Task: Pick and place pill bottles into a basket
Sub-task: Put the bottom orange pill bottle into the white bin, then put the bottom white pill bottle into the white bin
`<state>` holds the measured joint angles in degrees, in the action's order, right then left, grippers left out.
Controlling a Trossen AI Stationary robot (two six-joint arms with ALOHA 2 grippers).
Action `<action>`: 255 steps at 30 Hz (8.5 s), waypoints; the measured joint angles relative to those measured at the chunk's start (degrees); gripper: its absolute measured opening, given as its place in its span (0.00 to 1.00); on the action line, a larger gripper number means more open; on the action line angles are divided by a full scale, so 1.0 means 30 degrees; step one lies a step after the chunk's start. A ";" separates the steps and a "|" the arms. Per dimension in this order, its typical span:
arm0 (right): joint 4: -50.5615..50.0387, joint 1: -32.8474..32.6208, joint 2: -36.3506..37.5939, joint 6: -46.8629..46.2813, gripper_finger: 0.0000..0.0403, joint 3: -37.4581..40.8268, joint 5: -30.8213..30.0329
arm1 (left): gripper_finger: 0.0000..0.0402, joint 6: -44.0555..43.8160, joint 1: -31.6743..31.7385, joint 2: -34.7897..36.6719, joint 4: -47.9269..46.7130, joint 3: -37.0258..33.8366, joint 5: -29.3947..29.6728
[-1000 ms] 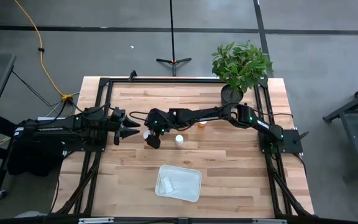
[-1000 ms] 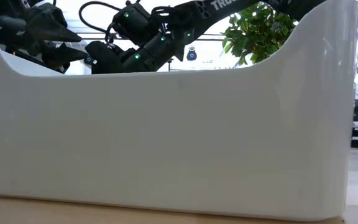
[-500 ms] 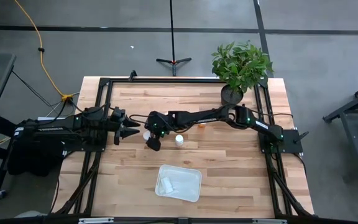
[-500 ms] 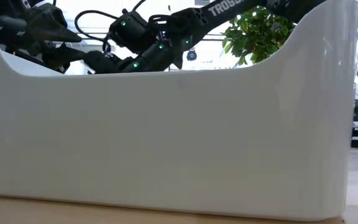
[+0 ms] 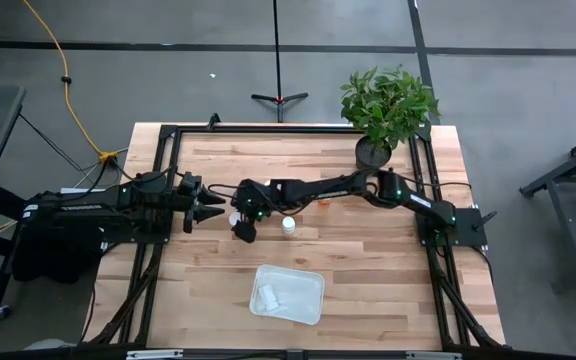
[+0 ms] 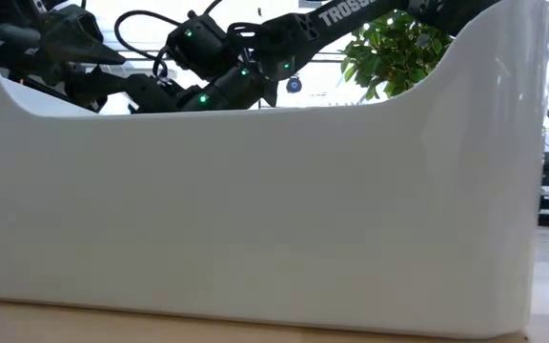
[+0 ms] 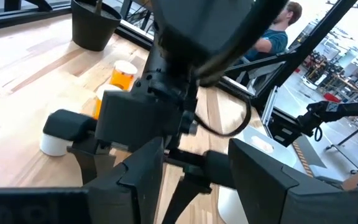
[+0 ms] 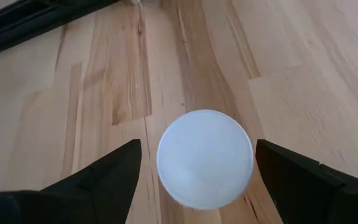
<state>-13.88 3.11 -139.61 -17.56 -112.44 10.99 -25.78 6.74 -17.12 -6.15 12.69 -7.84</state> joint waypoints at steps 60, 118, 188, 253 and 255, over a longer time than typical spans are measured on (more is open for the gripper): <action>-1.5725 -0.1027 0.0716 0.3295 0.39 -0.7505 -0.1313 | 0.54 -0.0007 0.0000 -0.0002 -0.0306 0.0000 -0.0197; -1.1754 -0.8488 0.2405 -0.8664 0.40 -0.1916 -0.6966 | 0.54 0.0383 0.0000 -0.0002 -0.0408 0.0000 -0.0219; -1.7465 -0.4665 0.2434 -0.5745 0.64 -0.6786 -0.7913 | 0.54 0.1100 -0.0007 0.0000 -0.0437 0.0000 -0.1756; -1.7872 -0.1035 0.2332 -0.5076 0.64 -0.2463 -0.2831 | 0.54 0.0503 -0.0003 0.0000 -0.0442 0.0000 -0.1756; -1.7896 -0.1032 0.2332 -0.5072 0.64 -0.2460 -0.2813 | 0.54 0.0495 0.0000 0.0000 -0.0437 0.0000 -0.1756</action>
<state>-67.56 0.02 -132.62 -32.77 -119.82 2.55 -24.29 6.74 -17.12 -7.46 12.69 -13.10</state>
